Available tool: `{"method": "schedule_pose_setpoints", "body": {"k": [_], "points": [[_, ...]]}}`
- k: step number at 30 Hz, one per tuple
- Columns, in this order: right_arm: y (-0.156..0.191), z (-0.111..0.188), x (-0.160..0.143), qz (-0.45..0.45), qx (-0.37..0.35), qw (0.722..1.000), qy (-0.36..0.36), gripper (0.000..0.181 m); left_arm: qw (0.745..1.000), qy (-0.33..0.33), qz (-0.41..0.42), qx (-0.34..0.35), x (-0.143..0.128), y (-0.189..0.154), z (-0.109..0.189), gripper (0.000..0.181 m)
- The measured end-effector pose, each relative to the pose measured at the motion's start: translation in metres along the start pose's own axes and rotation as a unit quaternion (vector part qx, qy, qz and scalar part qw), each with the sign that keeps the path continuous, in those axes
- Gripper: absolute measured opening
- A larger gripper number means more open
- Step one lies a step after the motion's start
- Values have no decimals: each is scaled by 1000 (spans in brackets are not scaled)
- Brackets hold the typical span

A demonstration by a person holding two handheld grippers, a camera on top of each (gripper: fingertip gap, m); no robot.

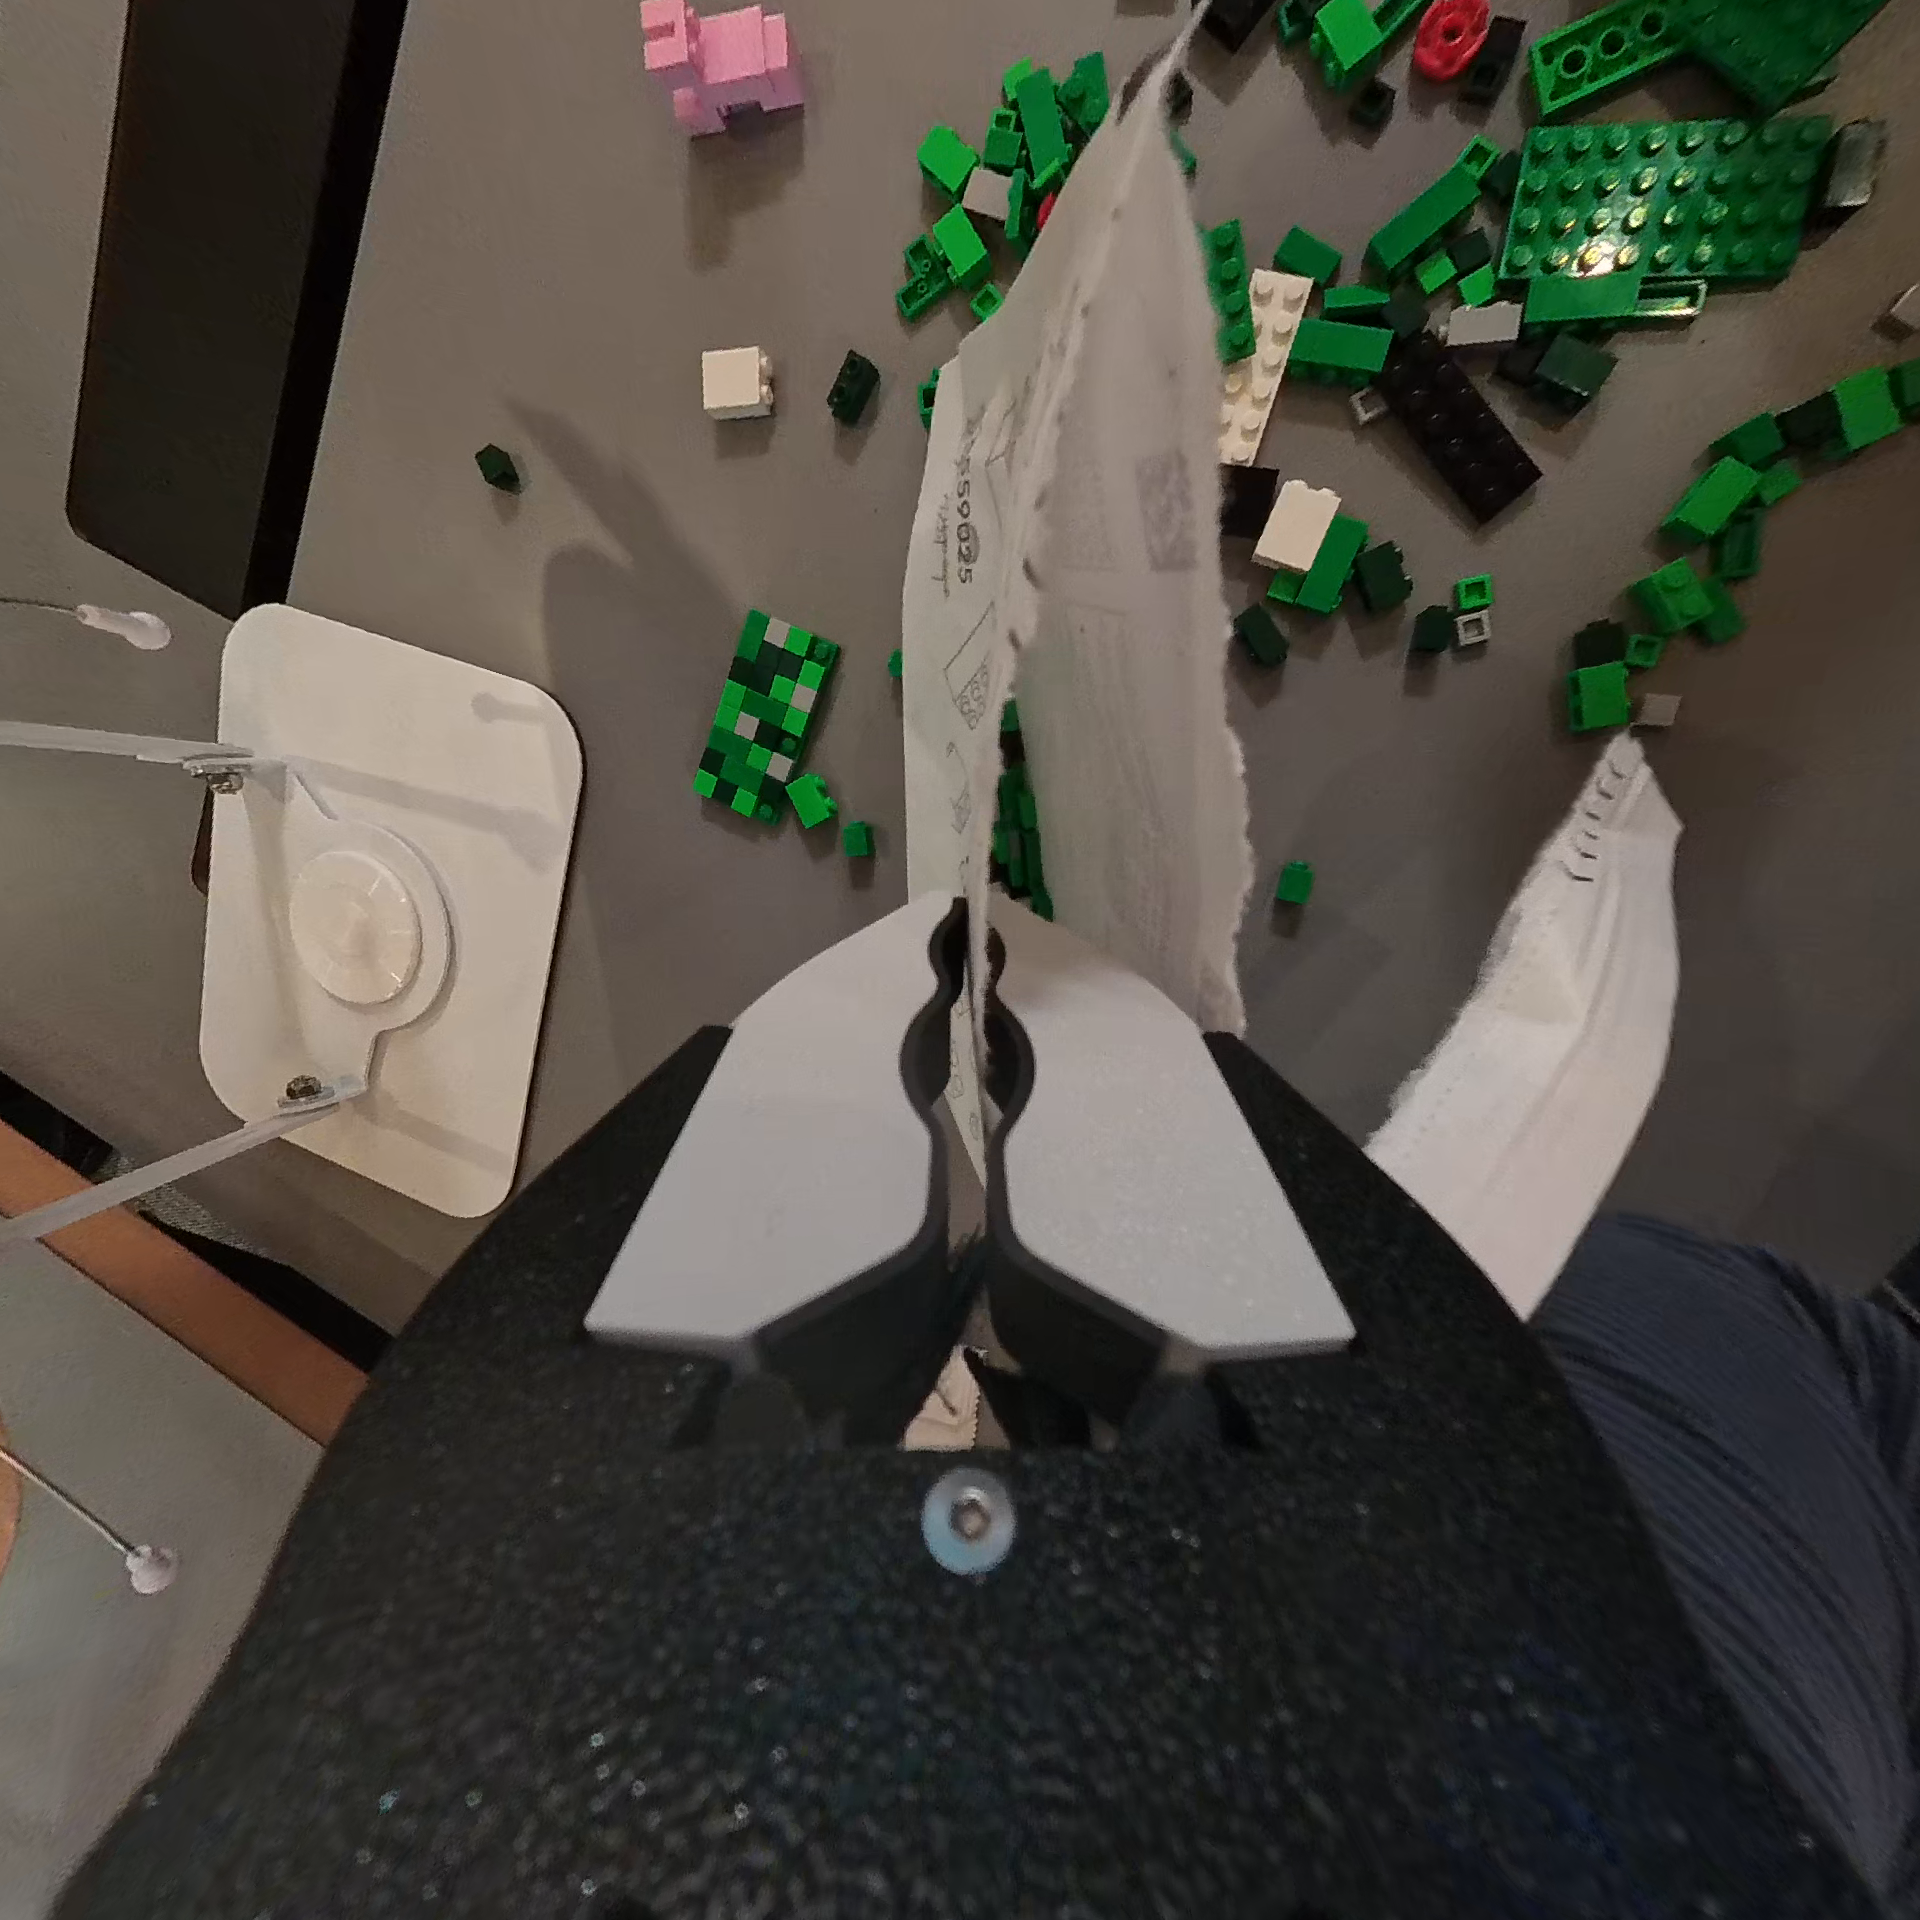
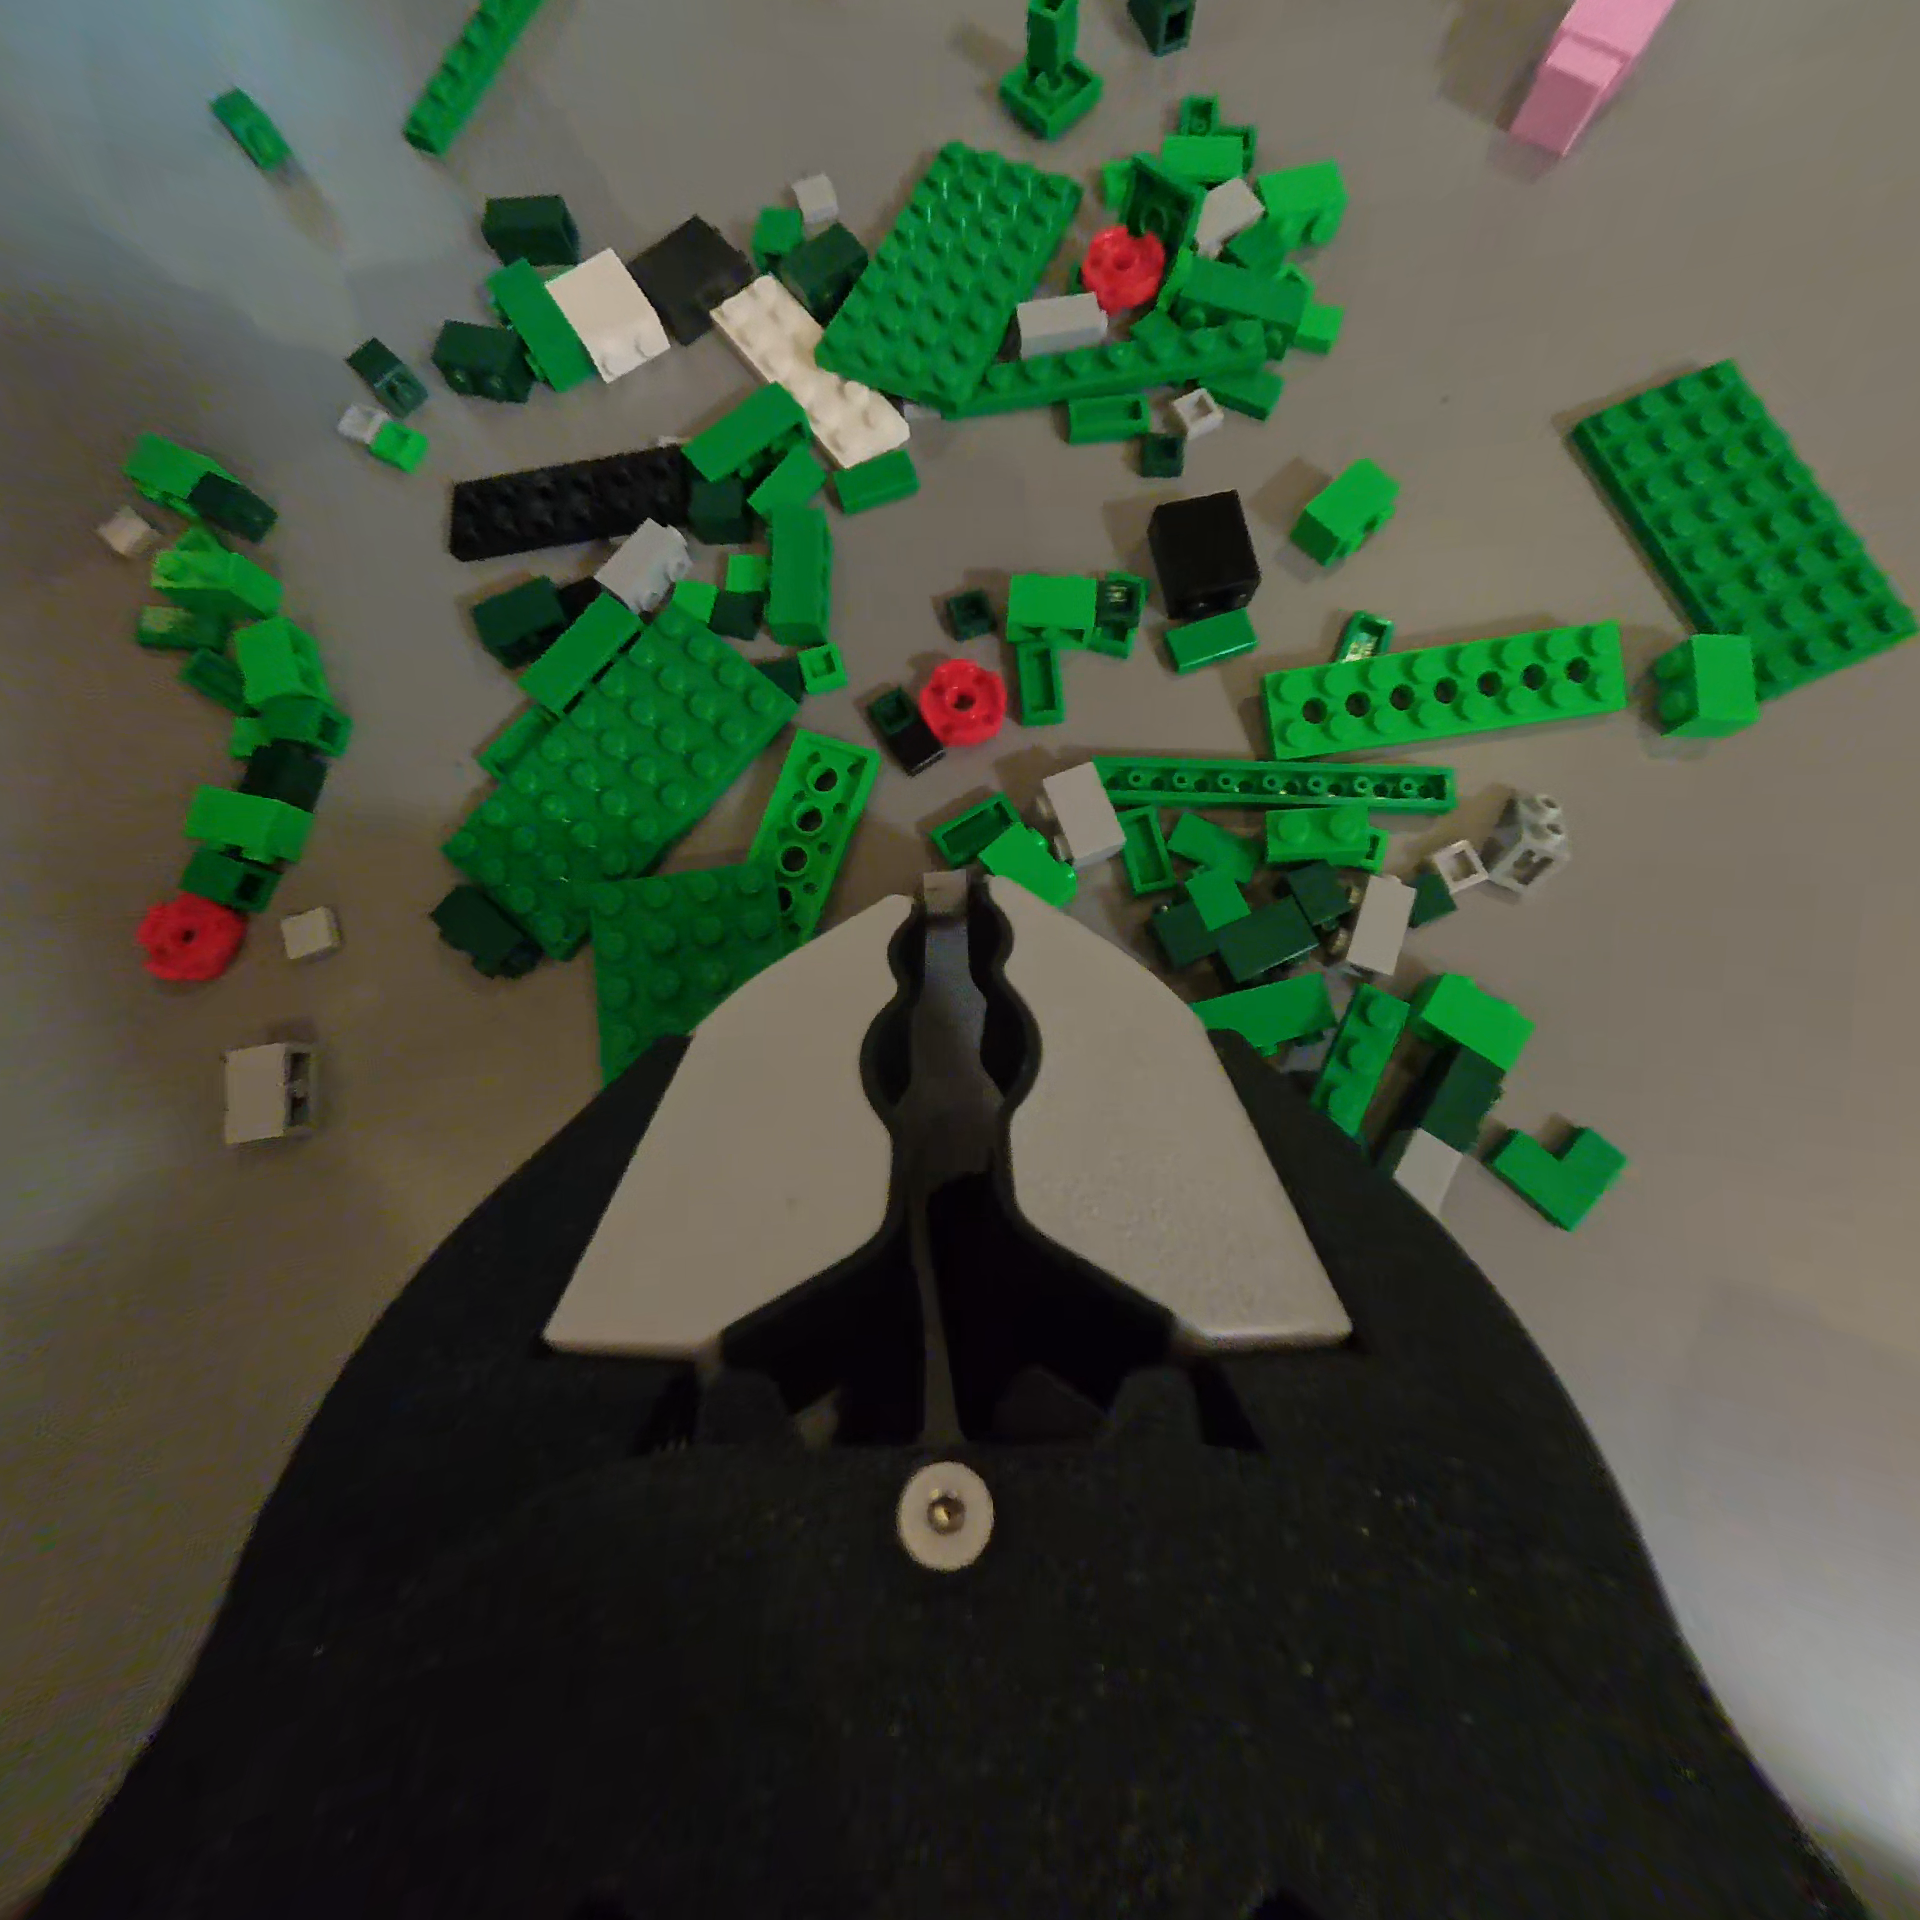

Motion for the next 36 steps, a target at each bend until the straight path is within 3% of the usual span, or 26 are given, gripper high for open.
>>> {"method": "schedule_pose_setpoints", "body": {"k": [3,6,11,15,26,29,36], "points": [[1,15,2,11,-29,999,-10,7,1000,3,1,0,0,0,-1,0],[3,51,-6,1,-81,997,-20,7,1000,6,0,-1,0,0,-2,0],[5,132,-52,-52,-205,977,14,8,1000,6,-6,-2,2,-2,-2,0],[10,168,-89,-105,-249,961,59,7,1000,4,-15,0,6,-5,-1,0],[12,181,-109,-120,-264,951,104,8,1000,8,-16,-4,5,-5,-2,0],[11,179,-113,-136,-255,950,116,19,1000,8,-15,-7,5,-4,-4,0],[13,181,-105,-113,-272,950,101,21,1000,13,-15,-6,6,-4,-5,0]]}}
Point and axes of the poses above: each gripper's, where its closed fingertips meet, z back along the fingers, x out of its top, y = z × x across the jaws, the point moved 8 cm from there along z, back along the fingers, and after that the axes turned 9 degrees about -y, right-handed, at the moved point
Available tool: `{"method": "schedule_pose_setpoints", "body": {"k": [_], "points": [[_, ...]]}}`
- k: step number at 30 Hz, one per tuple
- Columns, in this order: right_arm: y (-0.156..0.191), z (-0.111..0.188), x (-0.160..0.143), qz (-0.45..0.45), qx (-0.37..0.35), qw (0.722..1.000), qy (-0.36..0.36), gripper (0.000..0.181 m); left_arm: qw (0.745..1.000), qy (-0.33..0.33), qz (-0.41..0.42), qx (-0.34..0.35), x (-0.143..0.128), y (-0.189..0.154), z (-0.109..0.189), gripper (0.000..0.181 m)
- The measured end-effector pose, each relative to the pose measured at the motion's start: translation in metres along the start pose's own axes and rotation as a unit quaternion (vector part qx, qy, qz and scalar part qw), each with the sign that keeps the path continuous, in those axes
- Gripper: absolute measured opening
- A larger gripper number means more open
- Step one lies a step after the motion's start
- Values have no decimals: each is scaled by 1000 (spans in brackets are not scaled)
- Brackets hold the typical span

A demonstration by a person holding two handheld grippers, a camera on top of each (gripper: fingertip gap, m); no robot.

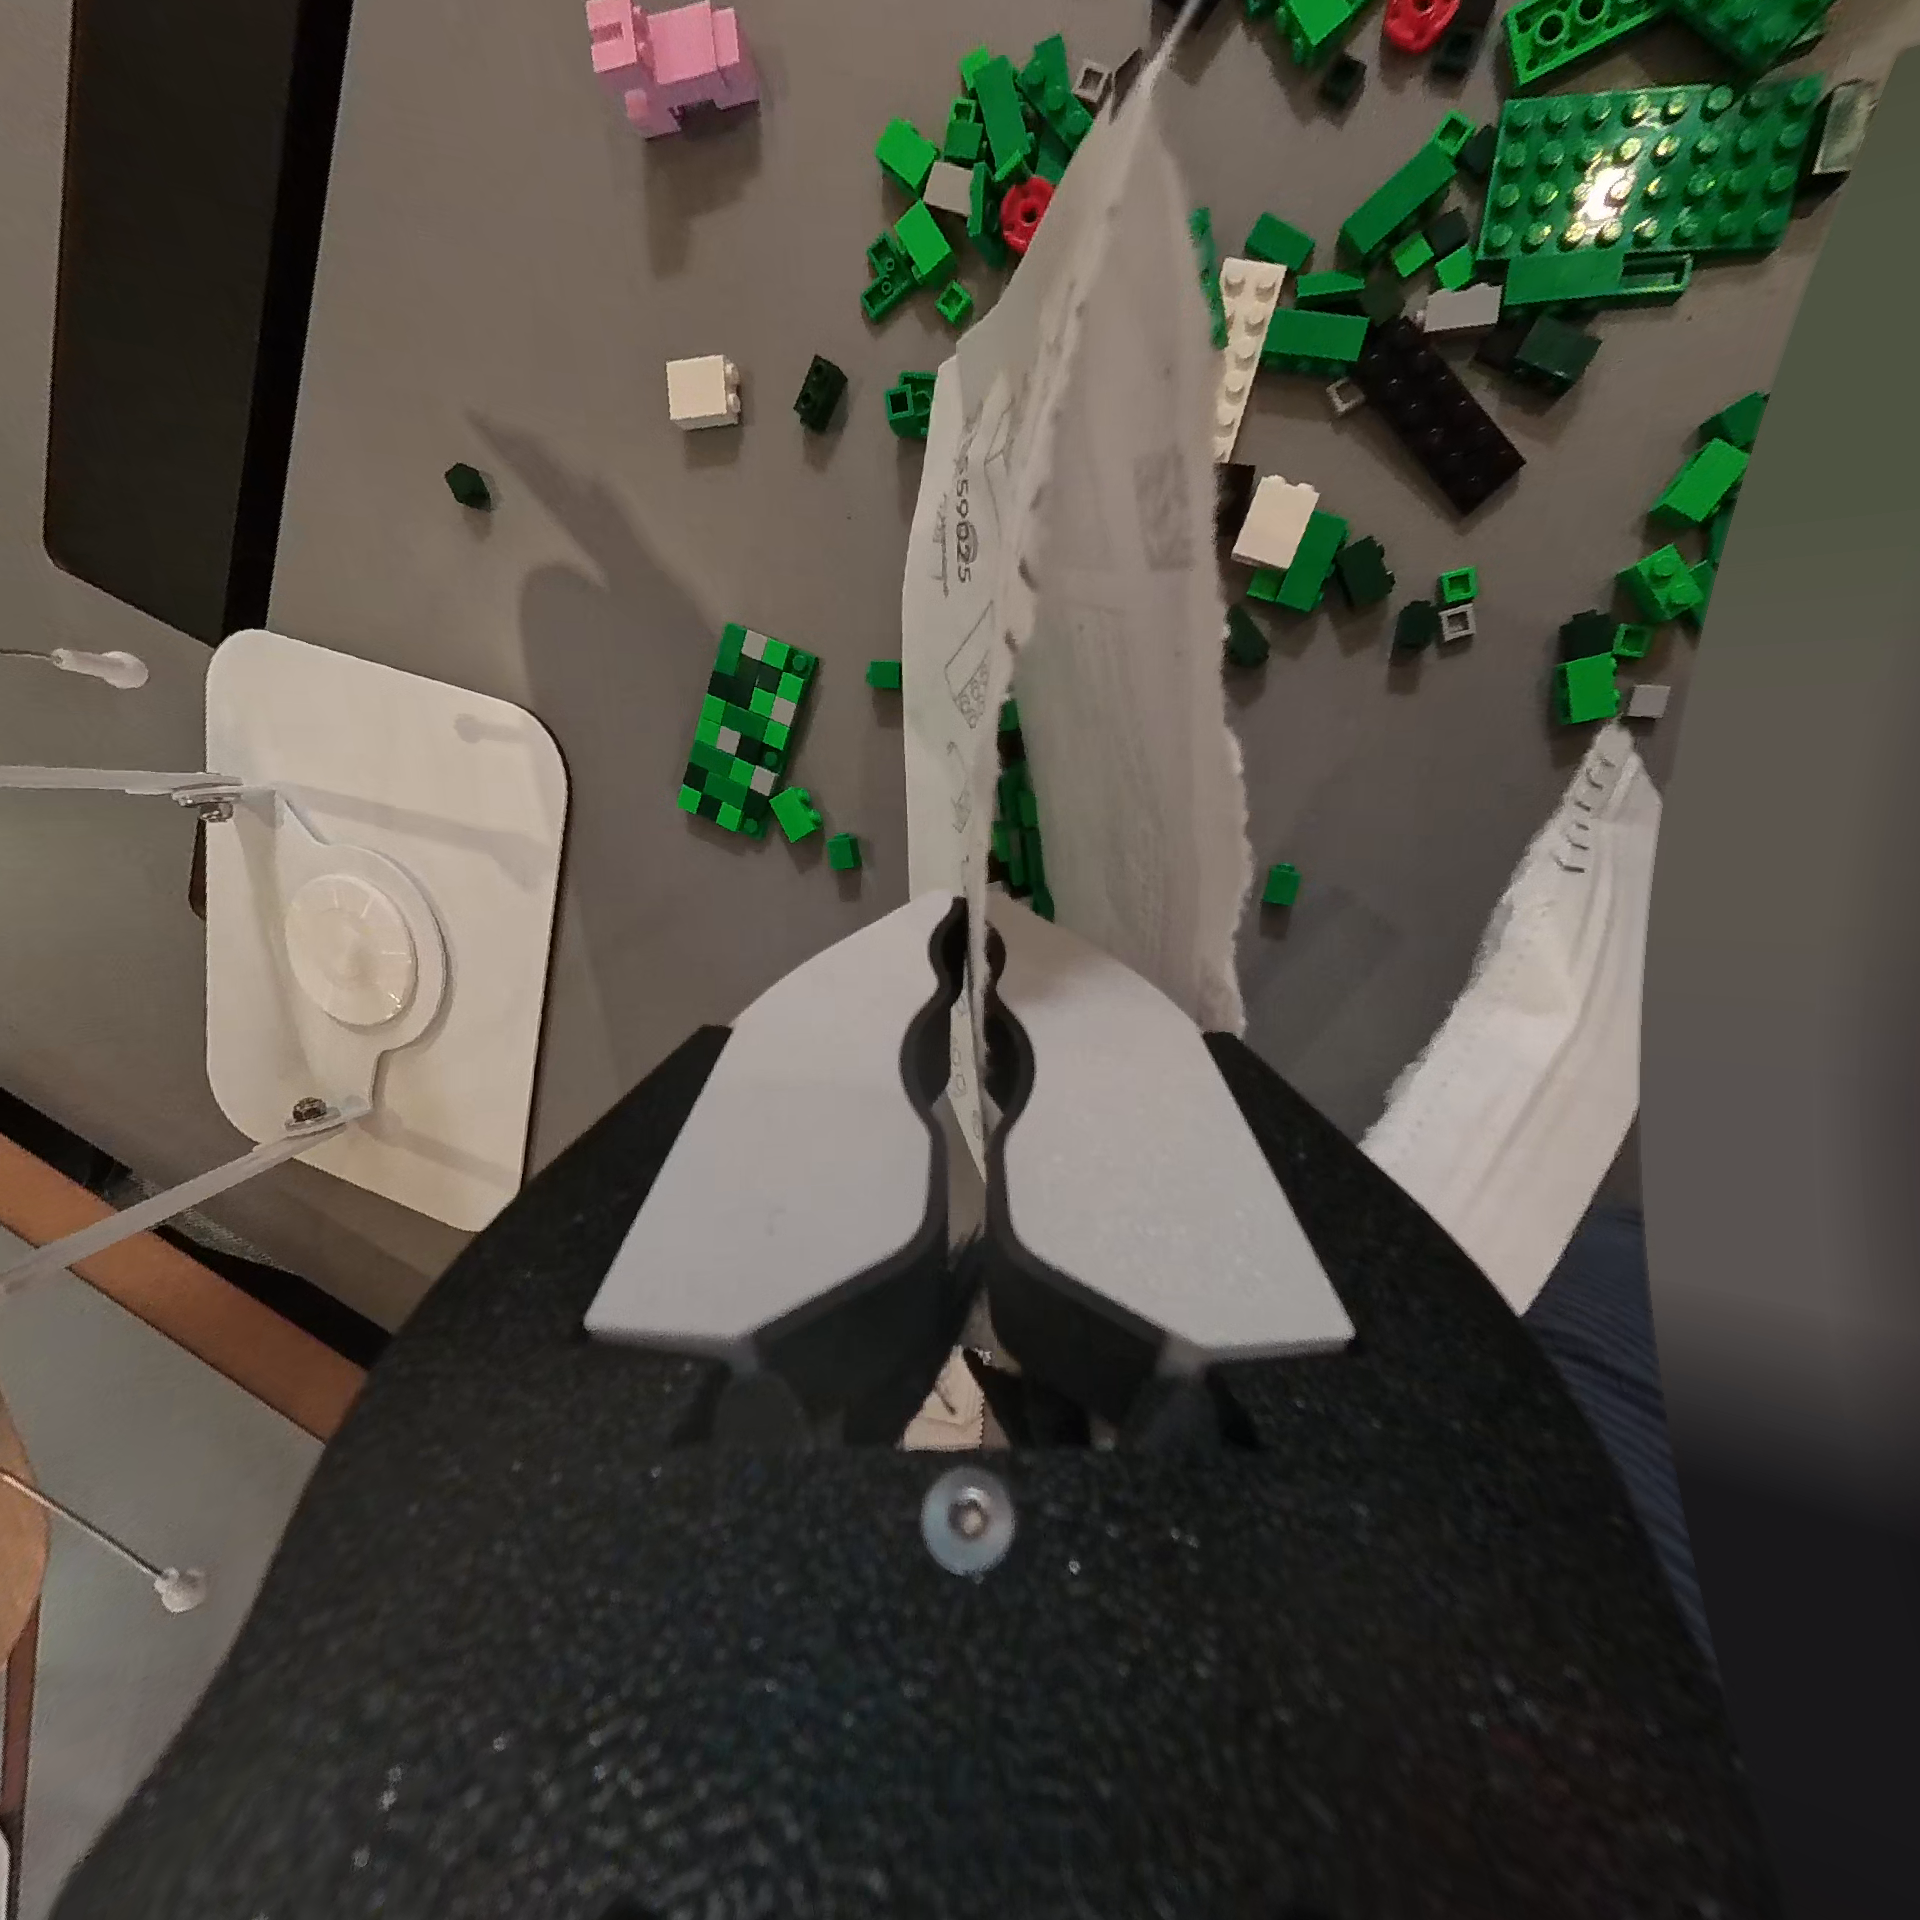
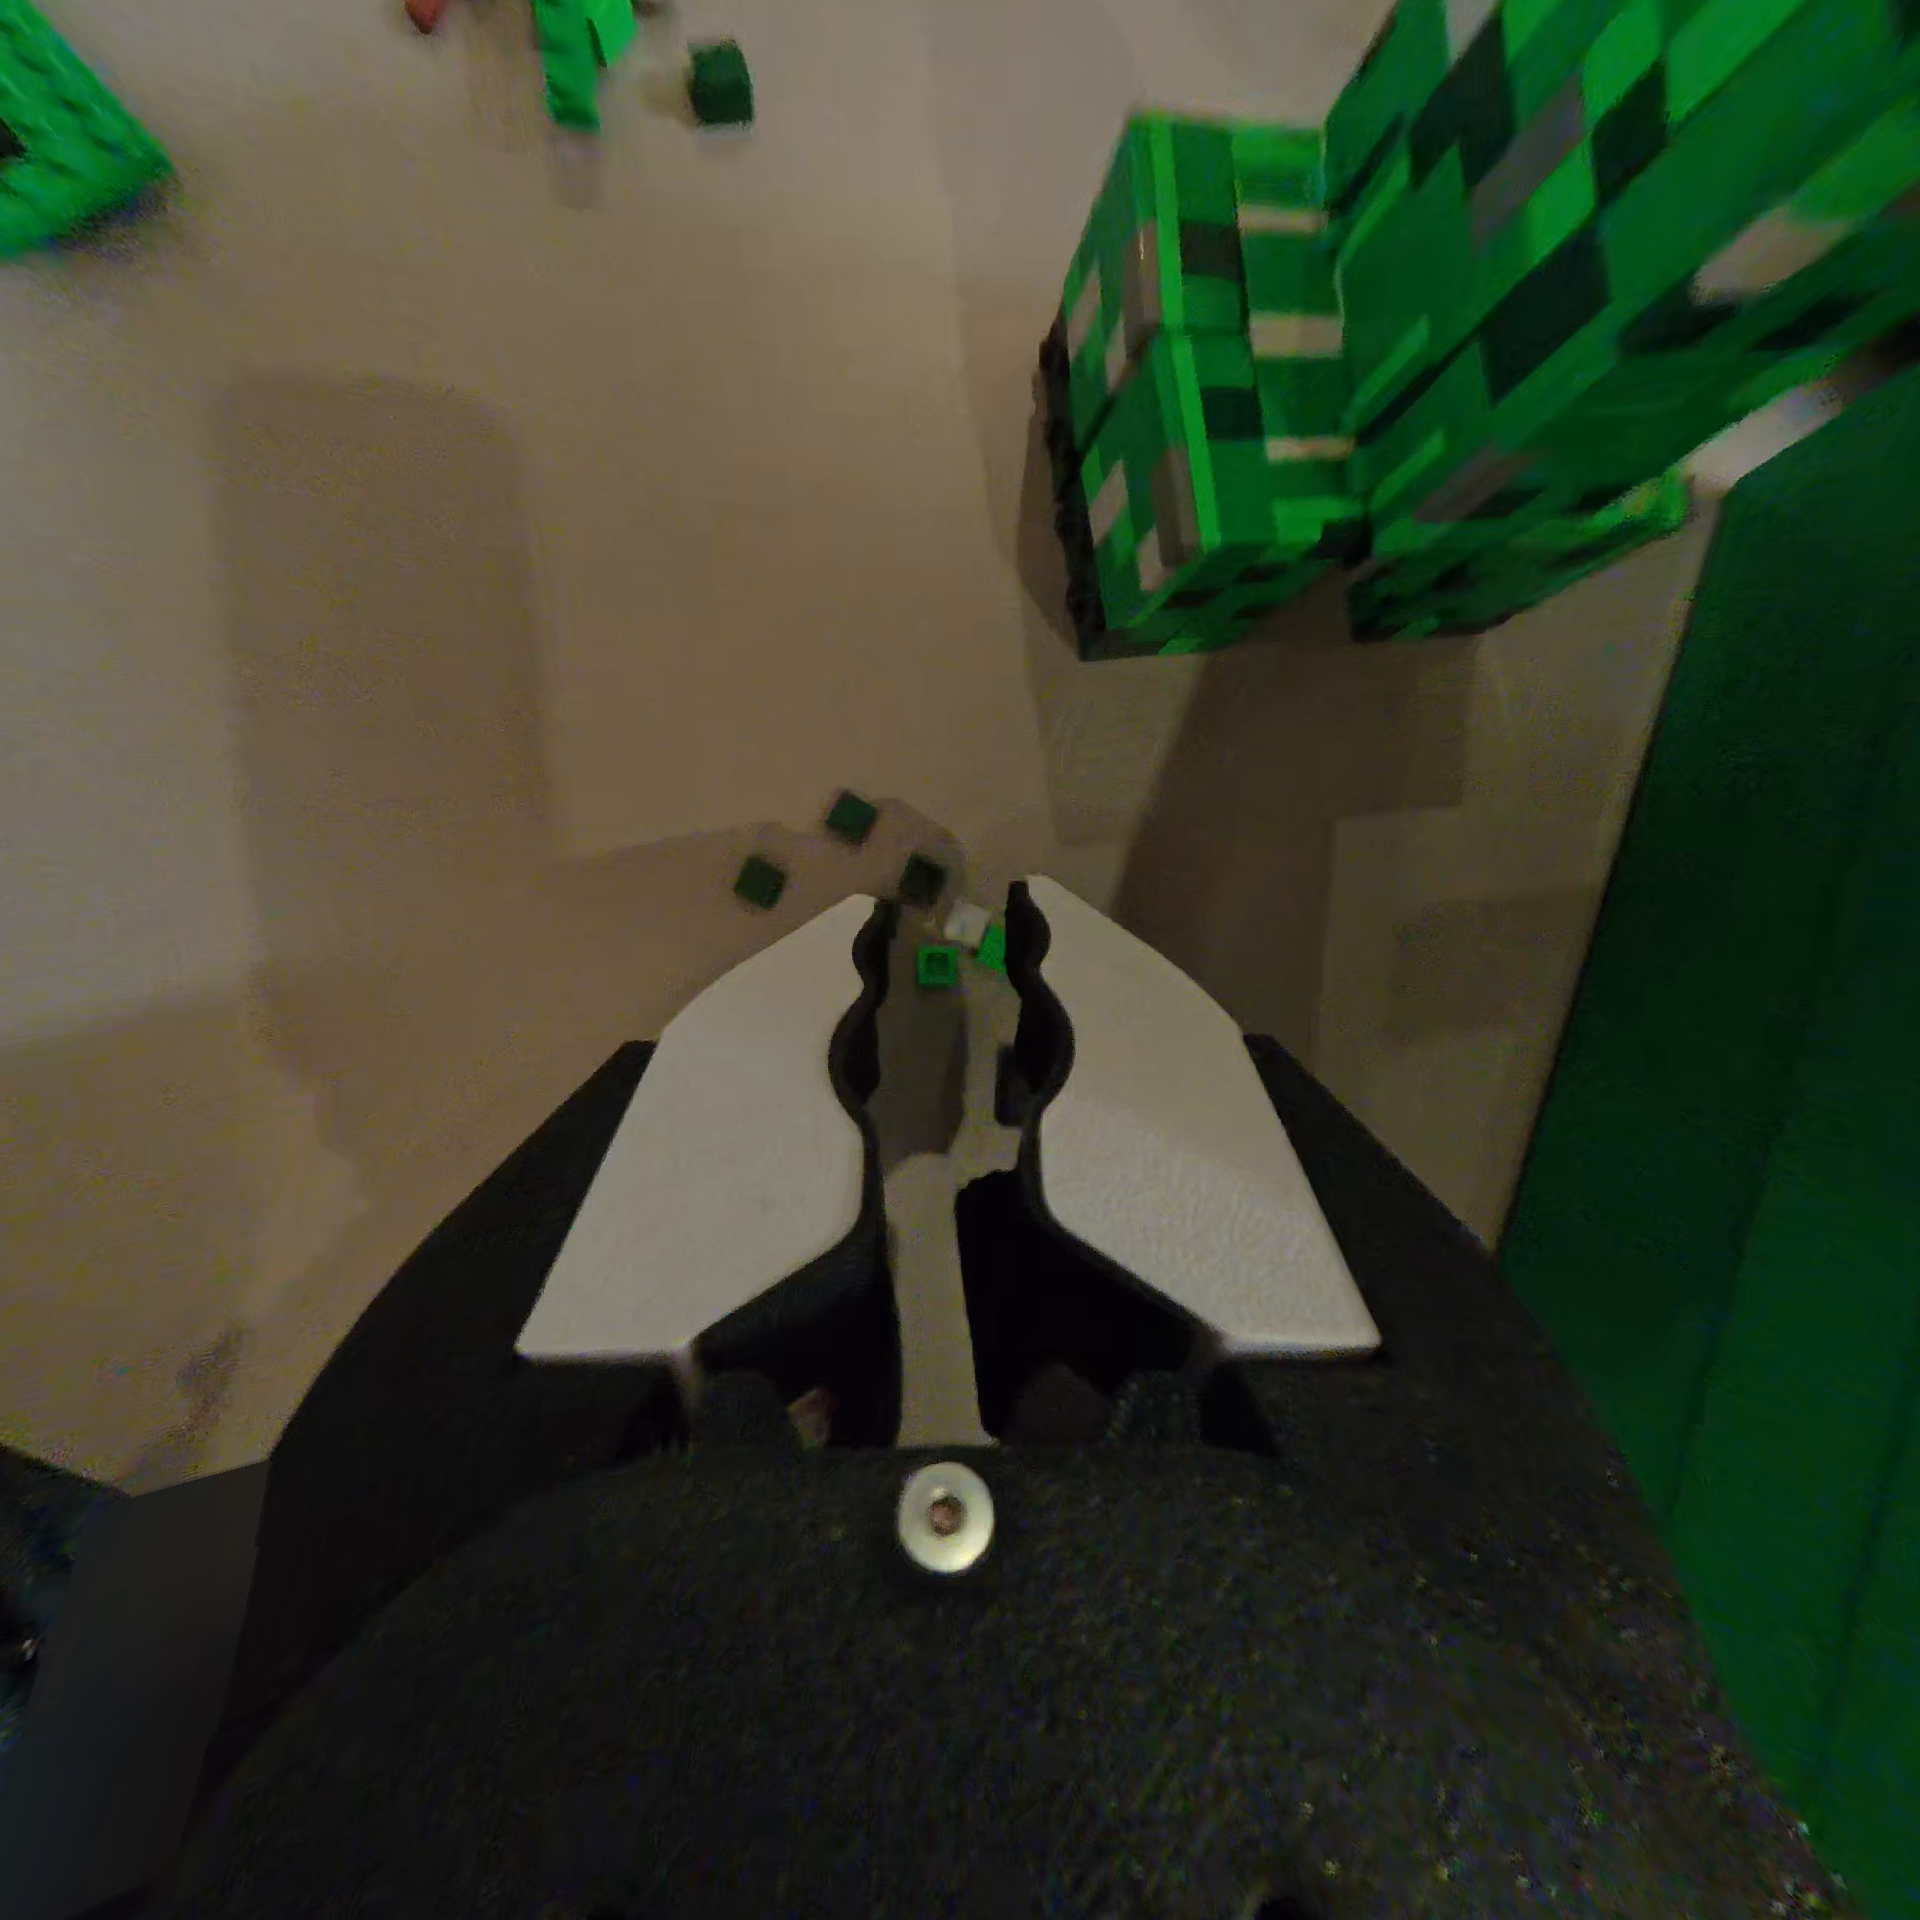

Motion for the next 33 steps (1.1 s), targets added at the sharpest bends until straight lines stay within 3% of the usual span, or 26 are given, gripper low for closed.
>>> {"method": "schedule_pose_setpoints", "body": {"k": [3,7,11,14,18,27,30,33], "points": [[16,3,24,26,20,998,-54,20,1000,0,5,4,-1,1,1,0],[63,-15,66,71,153,978,-121,20,1000,0,6,9,-1,1,2,0],[122,-43,96,114,305,935,-140,19,1000,-1,4,11,-1,0,3,0],[162,-61,104,151,375,908,-108,15,1000,-3,3,13,-1,-1,4,0],[188,-78,103,225,373,899,-56,13,1000,-4,0,12,0,-2,5,0],[194,-81,107,229,377,896,-42,7,1000,-6,-3,10,1,-2,4,0],[186,-72,107,214,366,904,-60,7,1000,-4,-3,8,1,-2,3,0],[149,-52,98,203,288,934,-62,7,1000,-3,-5,7,1,-3,3,0]]}}
Point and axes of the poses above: each gripper's, where its closed fingertips meet, z back along the fingers, x out of its top, y = z × x across the jaws, the point moved 8 cm from there along z, back along the fingers, and after that the axes turned 9 degrees about -y, right-handed, at the moved point
